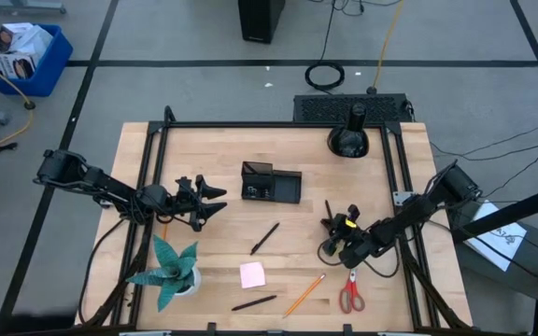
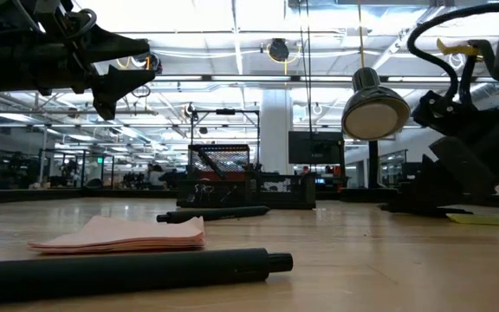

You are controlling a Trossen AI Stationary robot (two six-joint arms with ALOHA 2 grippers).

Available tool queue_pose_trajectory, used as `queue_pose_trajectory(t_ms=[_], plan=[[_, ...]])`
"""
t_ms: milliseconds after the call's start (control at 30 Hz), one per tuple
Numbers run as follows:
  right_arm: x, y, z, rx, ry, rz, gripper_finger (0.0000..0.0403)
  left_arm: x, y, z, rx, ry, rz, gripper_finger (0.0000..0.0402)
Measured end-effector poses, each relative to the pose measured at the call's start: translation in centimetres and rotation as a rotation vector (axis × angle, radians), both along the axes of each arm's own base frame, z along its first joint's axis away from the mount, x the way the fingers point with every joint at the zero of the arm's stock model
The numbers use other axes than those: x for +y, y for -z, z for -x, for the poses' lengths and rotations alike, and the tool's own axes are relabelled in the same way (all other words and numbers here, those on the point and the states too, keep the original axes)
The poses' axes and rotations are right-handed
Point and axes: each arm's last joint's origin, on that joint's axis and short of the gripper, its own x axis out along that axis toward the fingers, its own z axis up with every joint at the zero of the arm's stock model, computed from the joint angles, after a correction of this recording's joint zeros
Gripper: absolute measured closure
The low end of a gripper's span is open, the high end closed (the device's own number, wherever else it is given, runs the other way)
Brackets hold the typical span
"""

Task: Pick and place office supplies into organizer
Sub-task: Put the black pen into the black desk organizer

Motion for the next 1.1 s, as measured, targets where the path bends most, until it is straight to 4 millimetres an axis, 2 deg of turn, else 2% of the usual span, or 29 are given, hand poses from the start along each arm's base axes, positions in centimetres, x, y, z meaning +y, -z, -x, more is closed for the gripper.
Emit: queue_pose_trajectory(t_ms=[367, 467, 600, 767, 867, 967, 1100], plan=[[1.0, -0.7, -0.9, -0.095, -0.084, 0.026, 0.0401, 0.0, 0.1, 0.0, 0.012, 0.000, -0.003, 0.0179], [1.6, -1.3, -1.4, -0.131, -0.158, 0.047, 0.0390, 0.0, 0.3, 0.0, 0.027, 0.000, -0.008, 0.0179], [1.7, -3.7, -2.0, -0.221, -0.186, 0.041, 0.0349, 0.0, 0.3, 0.0, 0.029, 0.000, -0.009, 0.0179], [1.1, -7.1, -1.6, -0.307, -0.160, 0.067, 0.0294, 0.0, 0.2, 0.0, 0.022, 0.000, -0.014, 0.0178], [0.4, -7.4, -0.5, -0.281, -0.098, -0.009, 0.0276, 0.0, 0.0, 0.0, -0.002, 0.000, -0.005, 0.0179], [-0.3, -6.8, 0.7, -0.184, -0.038, -0.169, 0.0272, 0.0, -0.2, 0.0, -0.019, 0.000, -0.002, 0.0179], [-0.2, -6.3, 1.3, -0.148, 0.007, -0.294, 0.0271, 0.0, -0.2, 0.0, -0.018, 0.000, -0.029, 0.0179]])
